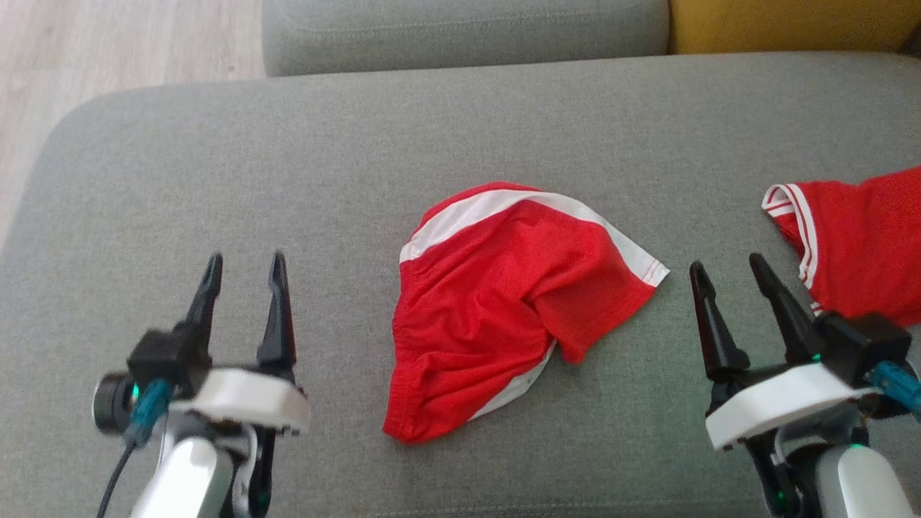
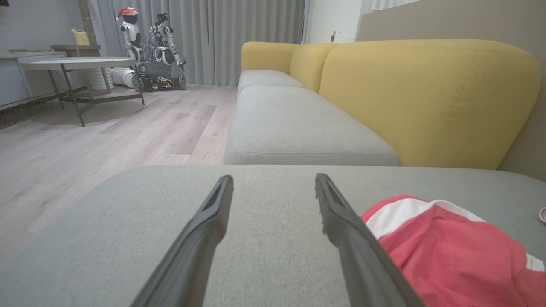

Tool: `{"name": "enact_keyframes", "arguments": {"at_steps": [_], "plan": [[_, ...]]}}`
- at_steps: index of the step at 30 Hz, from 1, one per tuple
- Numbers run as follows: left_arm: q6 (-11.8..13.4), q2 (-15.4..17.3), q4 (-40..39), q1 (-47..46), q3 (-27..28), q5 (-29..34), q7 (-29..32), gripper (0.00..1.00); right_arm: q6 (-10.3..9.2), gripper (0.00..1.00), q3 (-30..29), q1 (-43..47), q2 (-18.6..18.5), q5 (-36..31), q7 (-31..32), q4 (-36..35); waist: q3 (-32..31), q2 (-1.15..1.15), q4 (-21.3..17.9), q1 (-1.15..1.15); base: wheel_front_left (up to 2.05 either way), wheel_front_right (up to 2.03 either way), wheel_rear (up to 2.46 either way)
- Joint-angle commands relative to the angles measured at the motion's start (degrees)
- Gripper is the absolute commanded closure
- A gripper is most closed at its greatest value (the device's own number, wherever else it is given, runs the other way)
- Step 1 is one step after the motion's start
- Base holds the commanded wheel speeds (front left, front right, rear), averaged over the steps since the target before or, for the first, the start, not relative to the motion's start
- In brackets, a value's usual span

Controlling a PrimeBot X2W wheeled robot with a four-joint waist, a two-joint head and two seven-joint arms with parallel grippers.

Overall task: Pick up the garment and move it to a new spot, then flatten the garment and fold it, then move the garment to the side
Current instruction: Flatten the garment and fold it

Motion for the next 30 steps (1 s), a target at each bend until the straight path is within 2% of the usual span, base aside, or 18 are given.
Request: {"name": "enact_keyframes", "arguments": {"at_steps": [1,12,30], "plan": [[0.41,1.85,-3.14,-0.25,2.76,-0.42,-0.19,0.0,-0.05,0.0,1.42,-0.77,-0.74,-0.42,-0.16,-2.08,-0.87,0.0,0.17,0.0,0.0,0.0,0.0],[0.19,4.33,-6.14,6.61,2.77,-1.21,0.06,0.0,-0.05,0.0,1.21,1.34,-0.45,-0.34,0.54,-2.31,-3.06,0.0,0.66,0.0,0.0,0.0,0.0],[0.51,4.85,-6.29,7.06,1.95,-1.64,1.01,0.0,-0.05,0.0,1.13,1.38,-0.22,-0.6,0.73,-2.7,-3.09,0.0,0.42,0.0,0.0,0.0,0.0]]}}
